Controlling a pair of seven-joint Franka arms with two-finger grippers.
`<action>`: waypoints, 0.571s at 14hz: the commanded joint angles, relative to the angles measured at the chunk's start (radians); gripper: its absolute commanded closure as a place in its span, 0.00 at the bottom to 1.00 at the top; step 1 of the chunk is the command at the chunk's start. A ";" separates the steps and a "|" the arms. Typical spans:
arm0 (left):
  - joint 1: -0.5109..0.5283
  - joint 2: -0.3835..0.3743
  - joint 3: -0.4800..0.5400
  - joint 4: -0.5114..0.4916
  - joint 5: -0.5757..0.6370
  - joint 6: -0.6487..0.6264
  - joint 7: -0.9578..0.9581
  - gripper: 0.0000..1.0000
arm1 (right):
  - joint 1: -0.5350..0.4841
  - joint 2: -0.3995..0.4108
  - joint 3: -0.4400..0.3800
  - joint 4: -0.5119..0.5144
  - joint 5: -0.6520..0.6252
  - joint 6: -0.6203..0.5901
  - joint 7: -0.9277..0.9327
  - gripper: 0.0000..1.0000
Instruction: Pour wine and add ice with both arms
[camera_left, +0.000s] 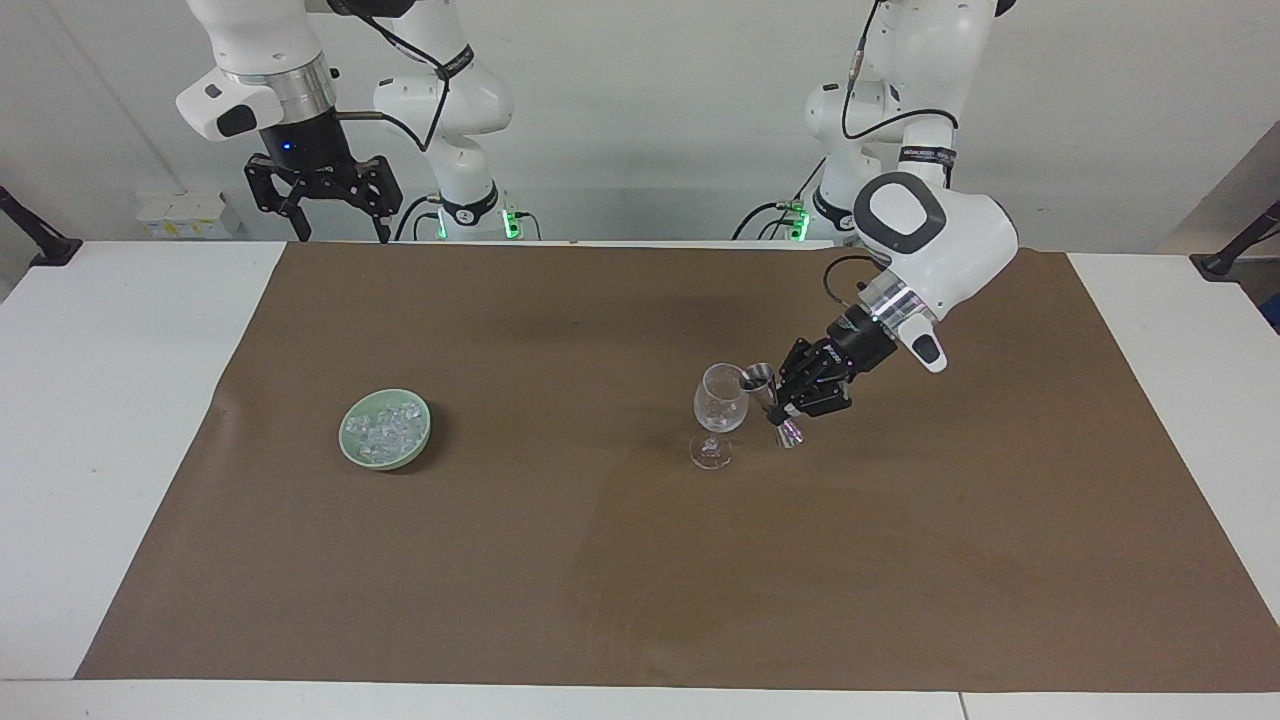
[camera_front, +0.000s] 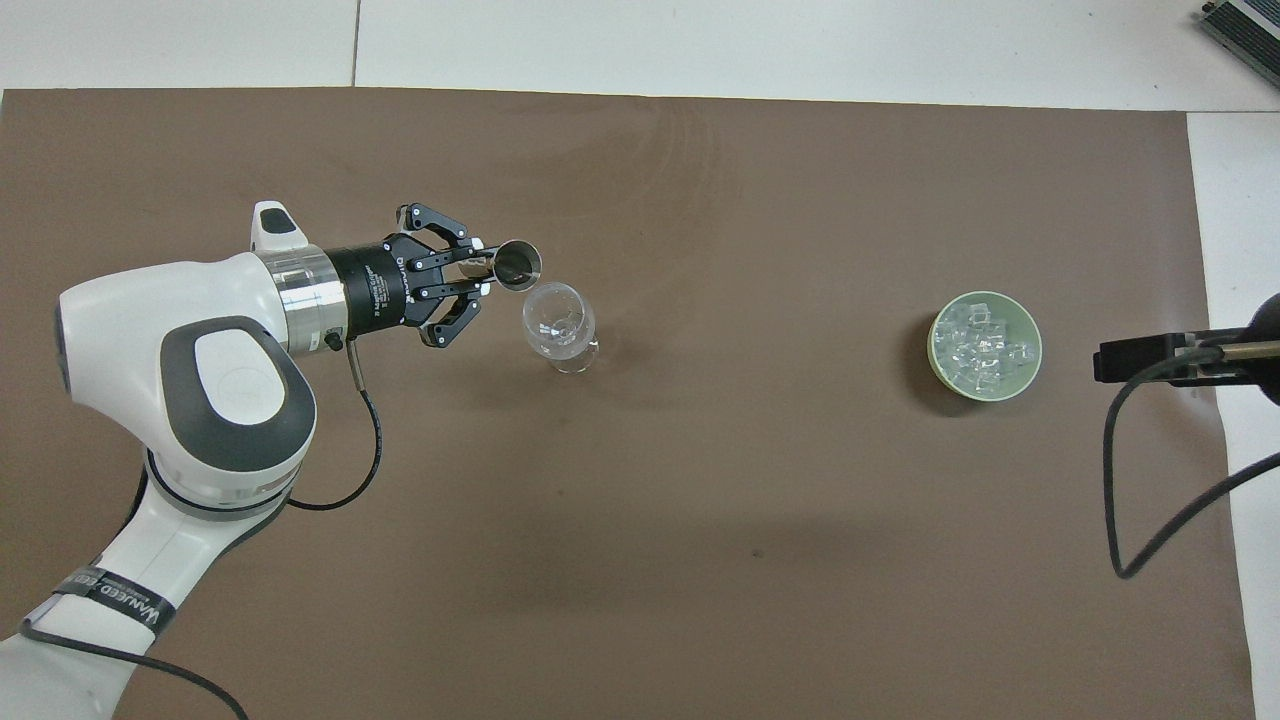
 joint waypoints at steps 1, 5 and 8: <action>-0.022 -0.040 0.017 -0.043 -0.025 0.030 0.048 1.00 | 0.000 -0.022 0.008 -0.027 -0.019 0.023 0.024 0.00; -0.022 -0.038 0.017 -0.043 -0.024 0.053 0.072 1.00 | -0.002 -0.022 0.008 -0.027 -0.019 0.023 0.024 0.00; -0.032 -0.040 0.017 -0.043 -0.025 0.061 0.097 1.00 | -0.002 -0.022 0.008 -0.027 -0.019 0.023 0.024 0.00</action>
